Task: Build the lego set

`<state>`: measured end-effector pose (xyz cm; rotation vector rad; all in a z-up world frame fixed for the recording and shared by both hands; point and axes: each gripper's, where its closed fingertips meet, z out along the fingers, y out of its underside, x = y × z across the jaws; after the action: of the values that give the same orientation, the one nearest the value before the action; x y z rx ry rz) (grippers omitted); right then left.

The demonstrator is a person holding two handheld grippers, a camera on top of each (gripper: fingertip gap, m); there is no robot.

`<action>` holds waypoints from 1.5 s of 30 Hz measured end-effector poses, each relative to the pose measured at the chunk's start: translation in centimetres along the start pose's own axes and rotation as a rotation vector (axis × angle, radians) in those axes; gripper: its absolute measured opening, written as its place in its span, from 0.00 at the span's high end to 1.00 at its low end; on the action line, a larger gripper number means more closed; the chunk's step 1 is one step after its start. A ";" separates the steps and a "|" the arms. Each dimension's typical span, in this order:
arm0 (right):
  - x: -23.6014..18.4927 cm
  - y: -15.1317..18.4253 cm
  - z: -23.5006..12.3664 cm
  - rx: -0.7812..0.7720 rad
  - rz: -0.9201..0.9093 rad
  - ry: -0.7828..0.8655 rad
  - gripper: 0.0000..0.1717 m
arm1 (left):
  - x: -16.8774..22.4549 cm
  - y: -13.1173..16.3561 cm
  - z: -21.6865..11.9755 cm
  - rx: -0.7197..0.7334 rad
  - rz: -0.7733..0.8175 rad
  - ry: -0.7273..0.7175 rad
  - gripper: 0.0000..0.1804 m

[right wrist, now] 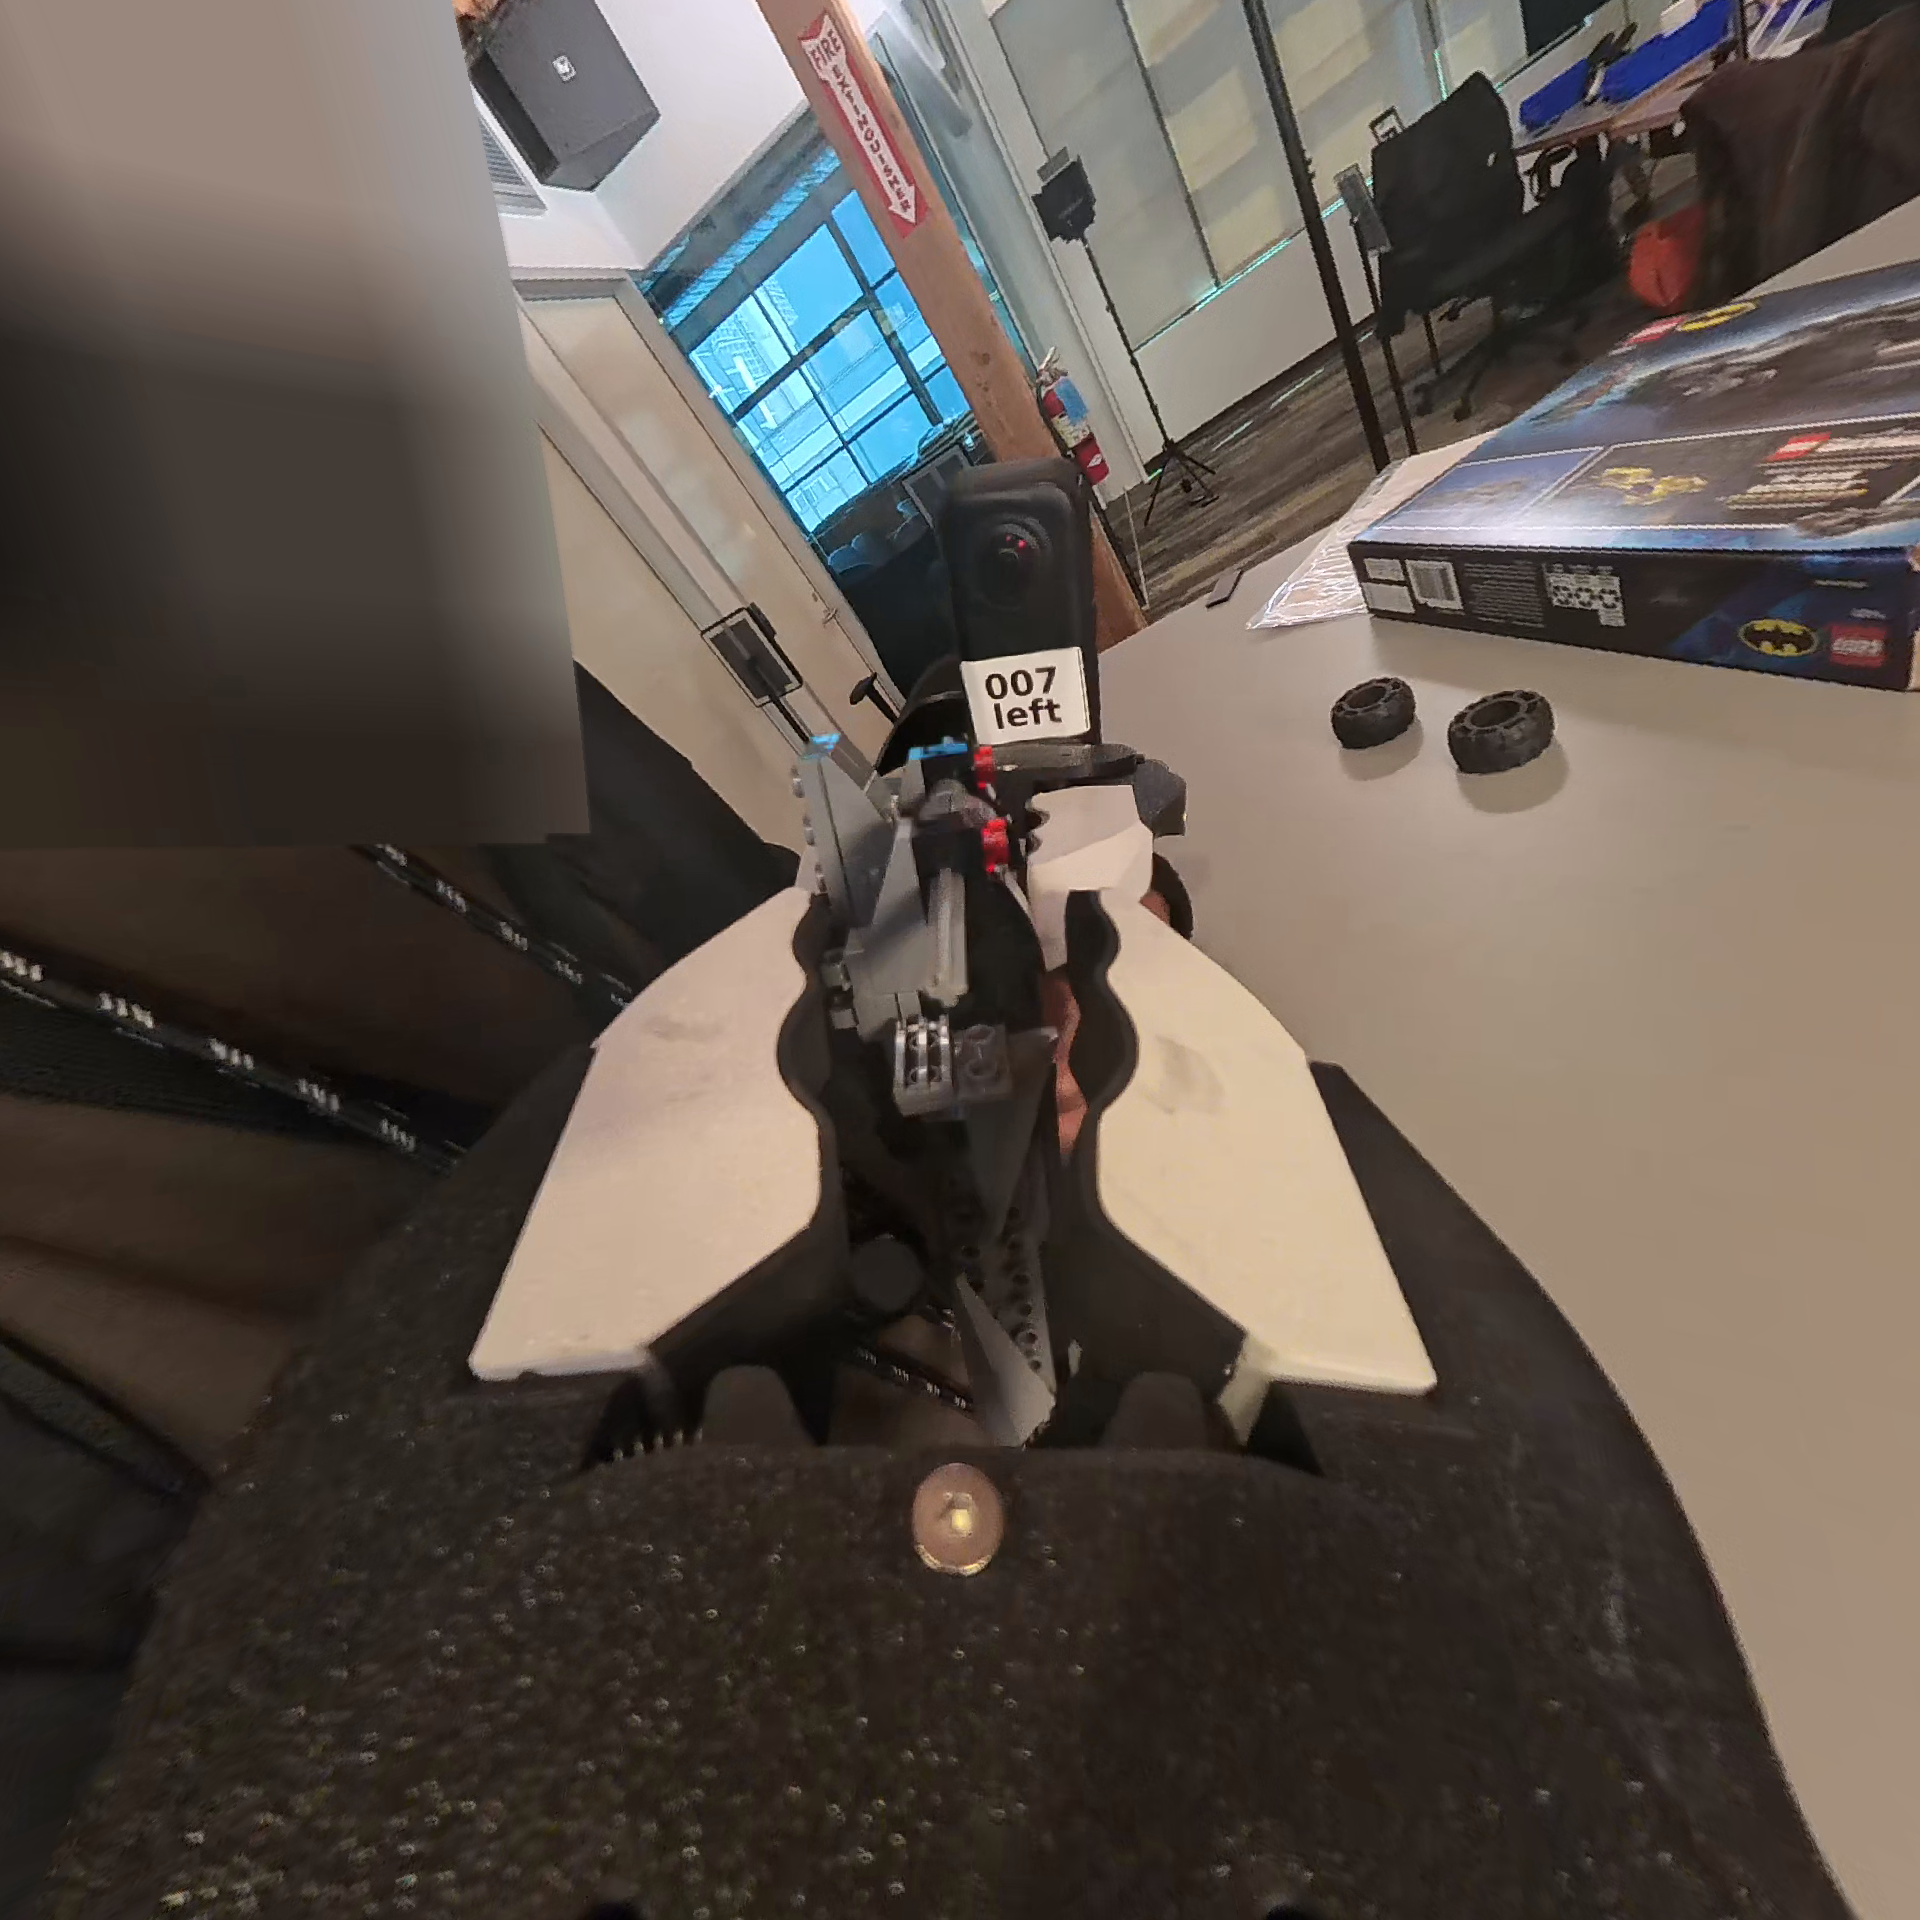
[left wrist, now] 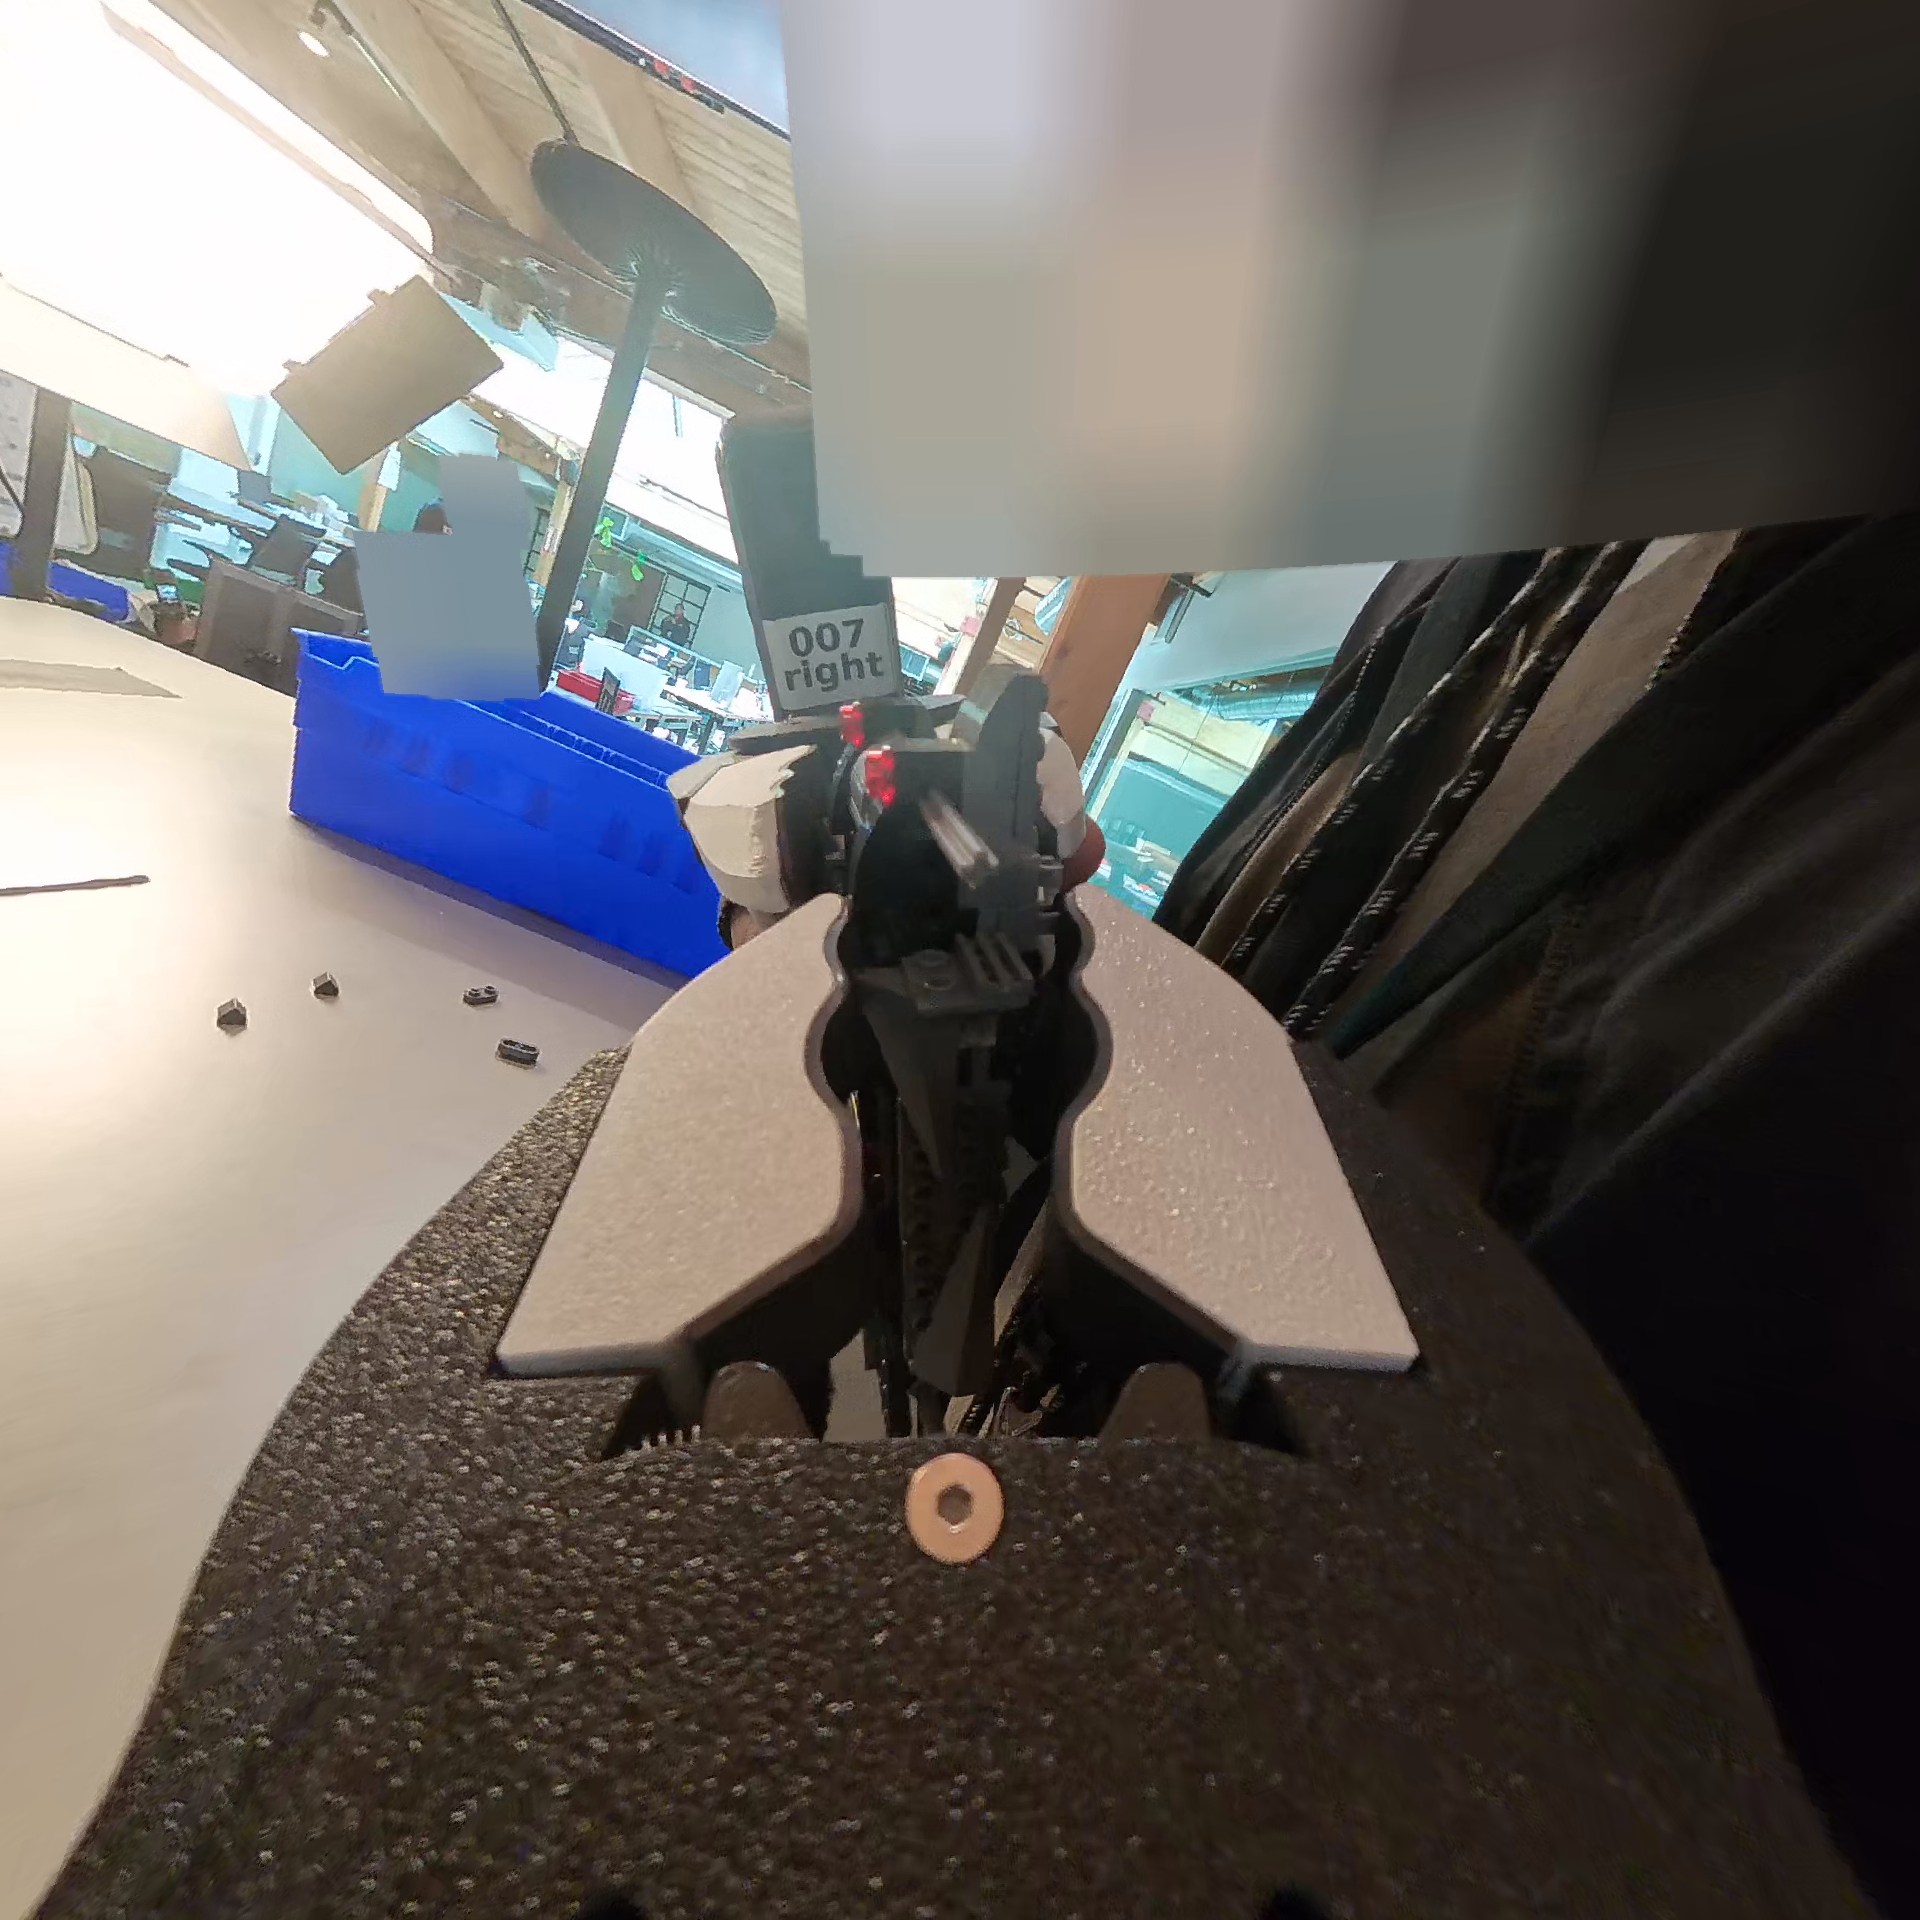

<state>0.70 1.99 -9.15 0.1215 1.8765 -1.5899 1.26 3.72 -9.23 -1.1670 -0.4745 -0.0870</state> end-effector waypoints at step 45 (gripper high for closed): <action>2.5 -1.4 -0.6 0.068 0.141 0.114 0.77 | -2.4 -1.5 -0.7 0.054 -0.121 -0.060 0.82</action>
<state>-2.12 1.36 -9.29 0.3740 1.8557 -1.5789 -1.14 2.10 -9.15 -1.0895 -0.5976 -0.1429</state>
